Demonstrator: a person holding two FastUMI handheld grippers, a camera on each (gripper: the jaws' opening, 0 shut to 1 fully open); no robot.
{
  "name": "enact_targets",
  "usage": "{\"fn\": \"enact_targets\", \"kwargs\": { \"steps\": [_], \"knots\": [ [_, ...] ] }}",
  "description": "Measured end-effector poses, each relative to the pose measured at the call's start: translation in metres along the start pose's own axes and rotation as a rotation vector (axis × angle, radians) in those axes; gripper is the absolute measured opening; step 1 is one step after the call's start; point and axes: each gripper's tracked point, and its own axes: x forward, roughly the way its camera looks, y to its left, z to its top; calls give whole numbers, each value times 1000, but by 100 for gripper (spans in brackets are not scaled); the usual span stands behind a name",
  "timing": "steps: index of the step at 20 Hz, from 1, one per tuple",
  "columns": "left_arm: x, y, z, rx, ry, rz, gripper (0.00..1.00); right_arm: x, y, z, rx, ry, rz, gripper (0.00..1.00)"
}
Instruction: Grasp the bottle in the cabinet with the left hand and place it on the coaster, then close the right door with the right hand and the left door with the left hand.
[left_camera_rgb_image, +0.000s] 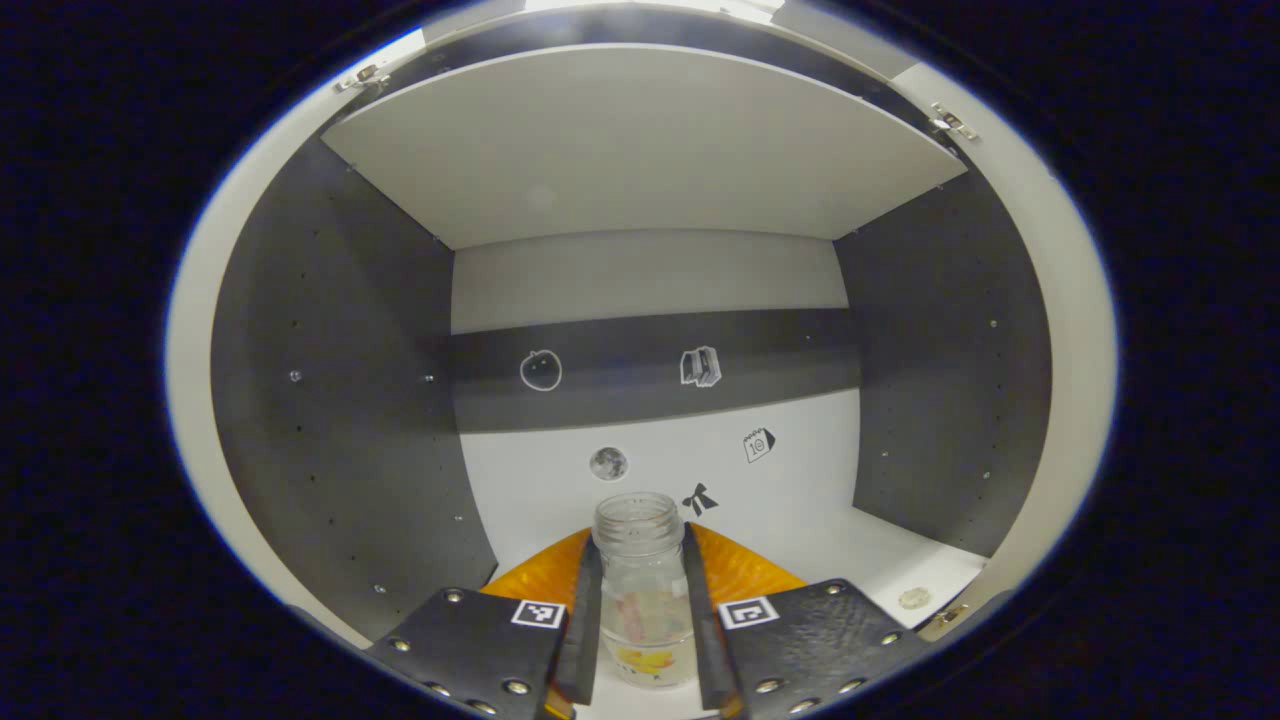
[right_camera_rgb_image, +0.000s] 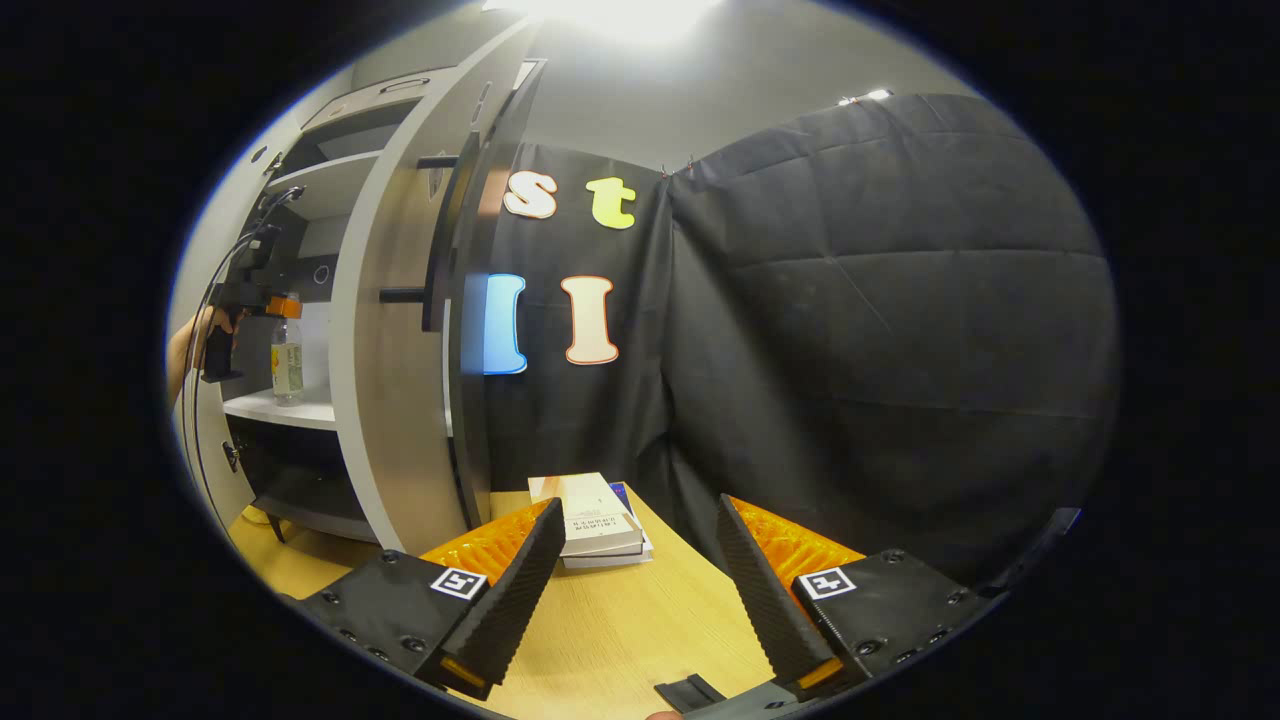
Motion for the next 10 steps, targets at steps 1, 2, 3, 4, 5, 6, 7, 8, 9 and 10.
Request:
{"fn": "enact_targets", "kwargs": {
  "steps": [1,2,3,4,5,6,7,8,9,10],
  "knots": [
    [-3,0,2,-8,-2,-5,36,-1,-1,2,-3,-5,2,97],
    [1,-3,-1,-13,1,-14,36,-1,-2,3,-2,-8,6,97],
    [0,-3,1,-14,-4,-19,37,-2,-2,5,1,-11,14,97],
    [0,-3,2,-11,-10,-21,36,-4,-3,7,3,-17,22,98],
    [1,-2,3,-7,-13,-19,36,-6,-5,8,4,-22,26,98],
    [2,-3,2,-9,-18,-19,36,-8,-7,7,8,-21,33,97],
    [3,-4,3,-15,-25,-19,36,-10,-6,7,13,-18,45,97],
    [4,-4,4,-23,-33,-19,36,-12,-6,8,17,-18,57,97],
    [5,-5,5,-29,-41,-16,36,-15,-6,8,16,-17,69,97],
    [7,-5,4,-31,-48,-14,36,-17,-7,6,13,-15,81,97]
  ]
}}
